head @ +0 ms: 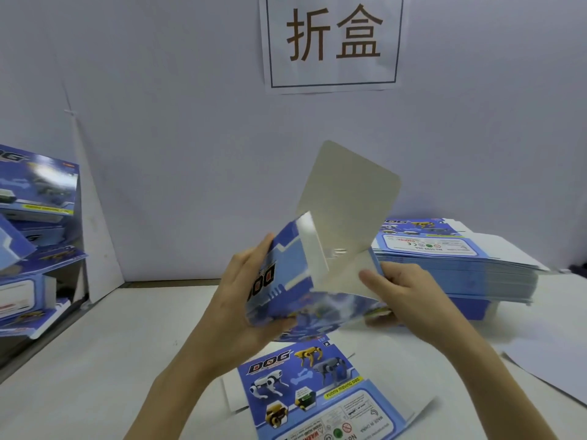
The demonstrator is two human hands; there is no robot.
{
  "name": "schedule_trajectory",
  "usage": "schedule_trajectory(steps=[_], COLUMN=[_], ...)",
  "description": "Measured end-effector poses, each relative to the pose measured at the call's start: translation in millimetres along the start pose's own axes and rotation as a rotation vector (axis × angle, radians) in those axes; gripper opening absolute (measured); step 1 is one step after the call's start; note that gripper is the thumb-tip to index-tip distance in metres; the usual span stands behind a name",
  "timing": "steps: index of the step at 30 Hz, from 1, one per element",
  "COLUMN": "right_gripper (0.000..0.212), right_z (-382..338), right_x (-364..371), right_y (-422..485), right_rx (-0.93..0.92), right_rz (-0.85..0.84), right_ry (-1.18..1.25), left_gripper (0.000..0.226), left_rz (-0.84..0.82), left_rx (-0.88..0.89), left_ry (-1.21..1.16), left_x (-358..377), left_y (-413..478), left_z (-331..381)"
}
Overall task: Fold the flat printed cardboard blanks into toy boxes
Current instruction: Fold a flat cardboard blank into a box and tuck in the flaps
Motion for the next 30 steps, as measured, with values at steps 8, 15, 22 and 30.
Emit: schedule_trajectory(steps=[8,15,22,30], right_gripper=[0.043,0.037,0.041,0.037], right_z=[-17,-39,-53,-41], right_x=[-16,3,23,19], right_y=[-11,-21,-30,-23], right_rx=[-0.090,-0.205,-0.285,-0.209], right_rz=[0.352,0.302,0.312,0.278], right_ry=[-0.257,-0.361,-0.407,-0.320], left_gripper=[0.138,0.065,0.033,0.037], left_rz=[-0.210,-0.096,0.191,0.259], left_rx=[-0.391,-0.517,-0.635,-0.462], left_ry=[-0.495,-0.524,0.146,0.358], left_x=[36,29,-5,-10], left_y=[6,-9,-16,-11], left_z=[-18,-18,-33,-11])
Point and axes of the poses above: each hand's wrist, its own y-axis towards the middle knuckle, its own x-axis out of the palm, z = x × y, the point moved 8 cm from there along y, towards the middle knuckle
